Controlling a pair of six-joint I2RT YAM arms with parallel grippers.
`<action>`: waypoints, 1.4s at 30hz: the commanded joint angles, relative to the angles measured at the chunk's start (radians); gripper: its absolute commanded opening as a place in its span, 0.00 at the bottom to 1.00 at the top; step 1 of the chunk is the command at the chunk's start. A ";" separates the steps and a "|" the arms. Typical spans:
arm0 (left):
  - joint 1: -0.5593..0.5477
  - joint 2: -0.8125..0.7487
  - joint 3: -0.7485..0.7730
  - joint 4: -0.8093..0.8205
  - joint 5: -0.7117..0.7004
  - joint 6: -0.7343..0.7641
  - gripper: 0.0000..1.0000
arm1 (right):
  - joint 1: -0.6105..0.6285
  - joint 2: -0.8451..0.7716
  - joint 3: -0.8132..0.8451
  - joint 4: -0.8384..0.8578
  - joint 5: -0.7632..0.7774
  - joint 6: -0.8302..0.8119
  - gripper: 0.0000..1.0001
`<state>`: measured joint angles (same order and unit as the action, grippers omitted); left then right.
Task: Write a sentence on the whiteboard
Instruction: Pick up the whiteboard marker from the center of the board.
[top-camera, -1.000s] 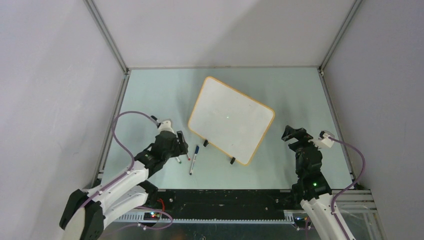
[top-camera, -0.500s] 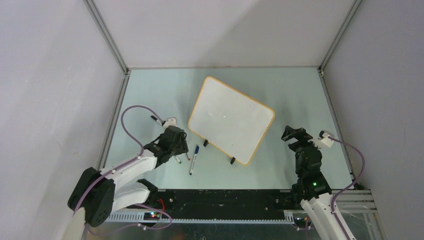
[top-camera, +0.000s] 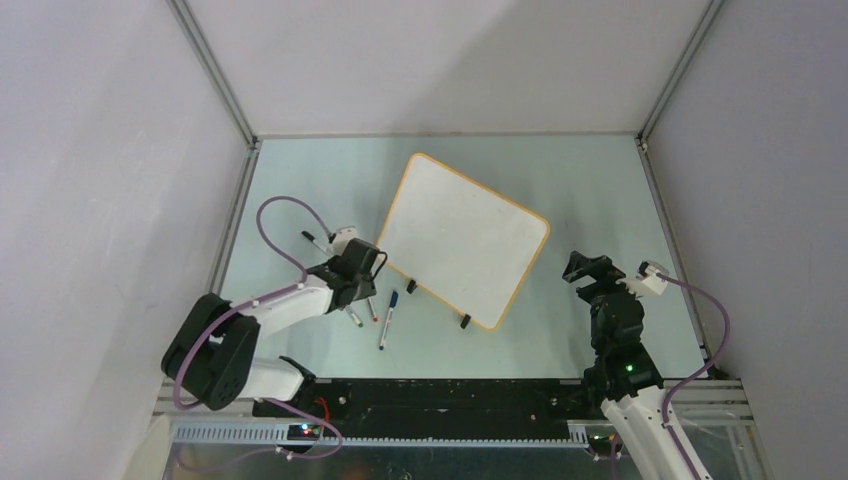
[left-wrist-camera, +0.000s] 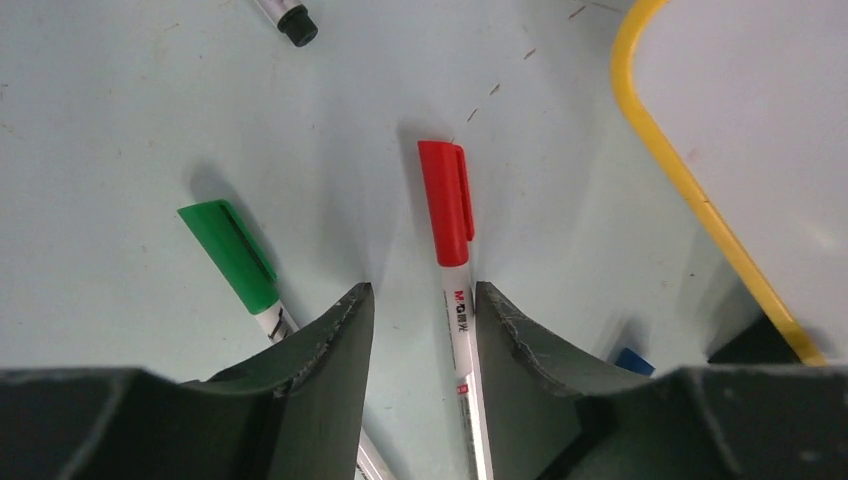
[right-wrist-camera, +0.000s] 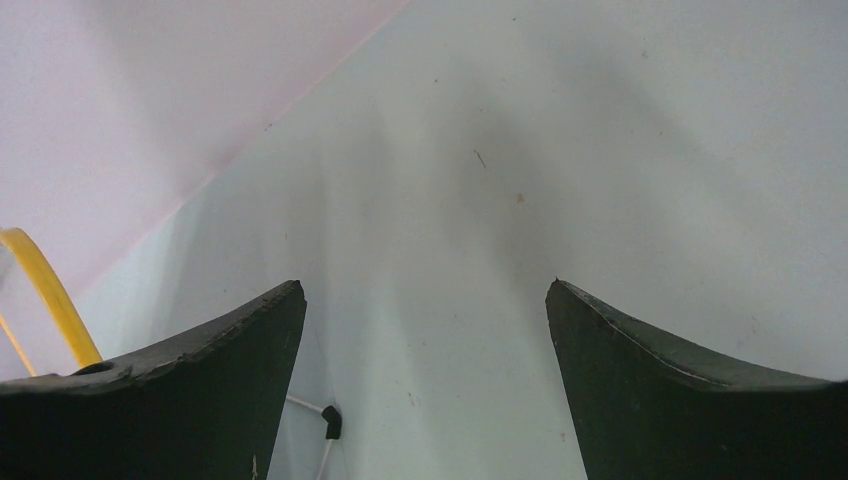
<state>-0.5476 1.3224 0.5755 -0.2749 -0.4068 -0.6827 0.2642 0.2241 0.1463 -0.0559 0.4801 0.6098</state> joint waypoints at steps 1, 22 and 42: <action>0.010 0.038 0.039 -0.022 -0.020 -0.026 0.47 | -0.003 -0.011 0.041 0.002 -0.013 -0.013 0.94; -0.015 -0.149 -0.058 0.042 -0.057 0.008 0.44 | -0.001 -0.016 0.038 0.006 -0.028 -0.021 0.94; 0.008 -0.065 0.009 -0.009 -0.033 -0.001 0.00 | 0.000 -0.042 0.046 -0.008 -0.036 -0.029 0.94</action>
<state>-0.5465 1.3743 0.6106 -0.2737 -0.3973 -0.6811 0.2642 0.2066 0.1482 -0.0635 0.4461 0.5980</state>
